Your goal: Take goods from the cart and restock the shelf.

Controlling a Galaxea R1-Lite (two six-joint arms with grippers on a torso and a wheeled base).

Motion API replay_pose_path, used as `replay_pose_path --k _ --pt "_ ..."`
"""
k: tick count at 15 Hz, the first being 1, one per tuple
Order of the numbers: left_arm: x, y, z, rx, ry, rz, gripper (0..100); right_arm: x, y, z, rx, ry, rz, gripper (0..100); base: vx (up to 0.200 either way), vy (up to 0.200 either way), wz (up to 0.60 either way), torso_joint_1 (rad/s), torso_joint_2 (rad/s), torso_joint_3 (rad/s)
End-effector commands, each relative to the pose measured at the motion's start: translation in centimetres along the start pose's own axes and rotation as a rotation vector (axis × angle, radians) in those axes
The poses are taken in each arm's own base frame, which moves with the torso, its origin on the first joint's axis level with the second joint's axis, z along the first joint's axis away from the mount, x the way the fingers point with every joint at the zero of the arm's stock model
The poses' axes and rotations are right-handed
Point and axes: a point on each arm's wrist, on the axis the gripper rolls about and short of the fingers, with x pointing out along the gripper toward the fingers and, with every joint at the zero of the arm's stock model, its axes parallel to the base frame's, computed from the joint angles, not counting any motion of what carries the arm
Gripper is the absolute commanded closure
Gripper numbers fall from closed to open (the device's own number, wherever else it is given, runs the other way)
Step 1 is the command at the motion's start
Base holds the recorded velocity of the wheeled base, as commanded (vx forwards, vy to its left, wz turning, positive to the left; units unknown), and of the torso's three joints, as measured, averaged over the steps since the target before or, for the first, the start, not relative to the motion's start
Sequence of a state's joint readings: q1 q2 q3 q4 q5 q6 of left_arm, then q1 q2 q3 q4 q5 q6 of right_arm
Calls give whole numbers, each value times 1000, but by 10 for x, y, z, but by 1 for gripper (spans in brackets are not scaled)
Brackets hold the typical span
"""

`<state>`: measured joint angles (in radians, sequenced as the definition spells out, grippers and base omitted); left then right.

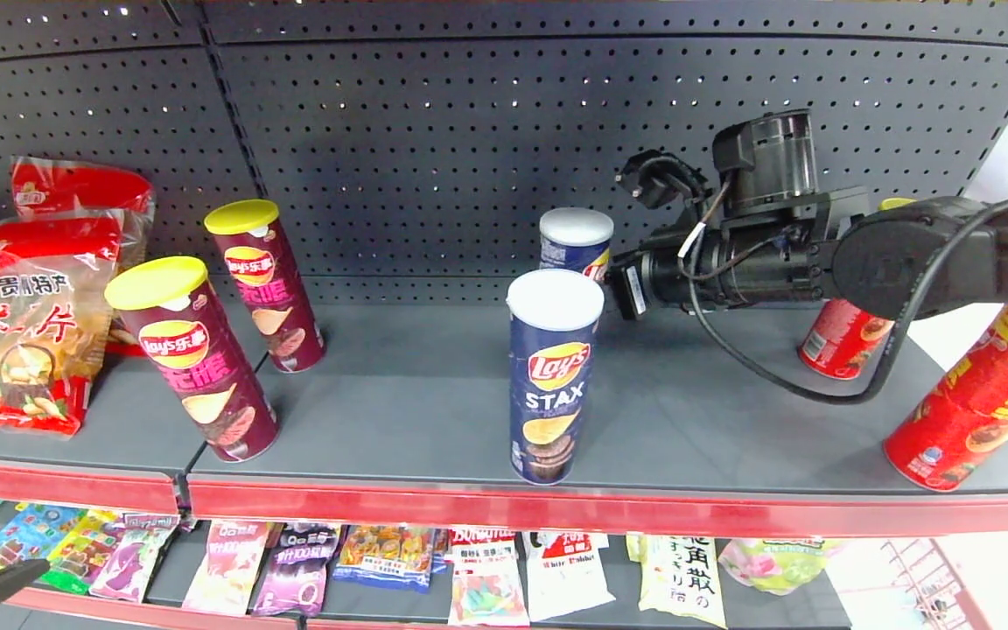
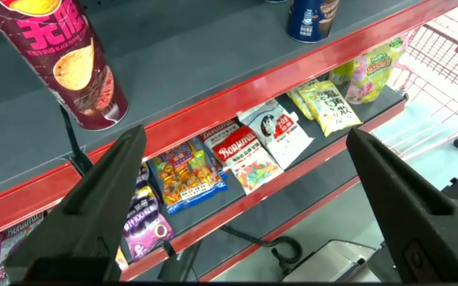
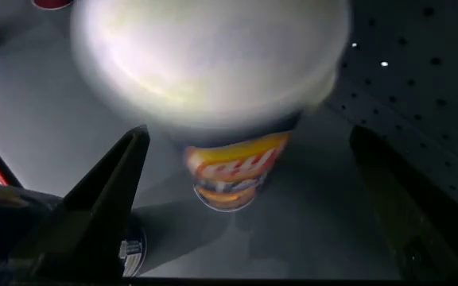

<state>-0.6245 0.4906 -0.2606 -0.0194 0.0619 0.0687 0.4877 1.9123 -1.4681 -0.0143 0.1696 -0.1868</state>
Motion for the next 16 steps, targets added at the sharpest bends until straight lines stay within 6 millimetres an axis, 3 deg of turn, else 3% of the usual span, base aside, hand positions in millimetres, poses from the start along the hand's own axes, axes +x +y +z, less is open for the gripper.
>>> replay_pose_path --k 1,3,12,15,16 --pt "0 0 0 0 -1 -2 0 -17 0 9 -3 -32 -11 0 0 0 0 0 0 0" --pt "0 0 0 0 -1 -2 0 -30 2 9 -3 -38 -12 0 0 0 0 0 0 0" --pt "5 0 1 2 31 -9 0 -95 1 -29 45 25 -104 0 0 0 0 0 0 0" --pt "13 -1 -1 5 80 -12 0 -147 21 -63 48 49 -117 0 0 0 0 0 0 0" --pt "17 -1 1 8 100 -13 0 -175 35 -79 37 29 -100 0 0 0 0 0 0 0"
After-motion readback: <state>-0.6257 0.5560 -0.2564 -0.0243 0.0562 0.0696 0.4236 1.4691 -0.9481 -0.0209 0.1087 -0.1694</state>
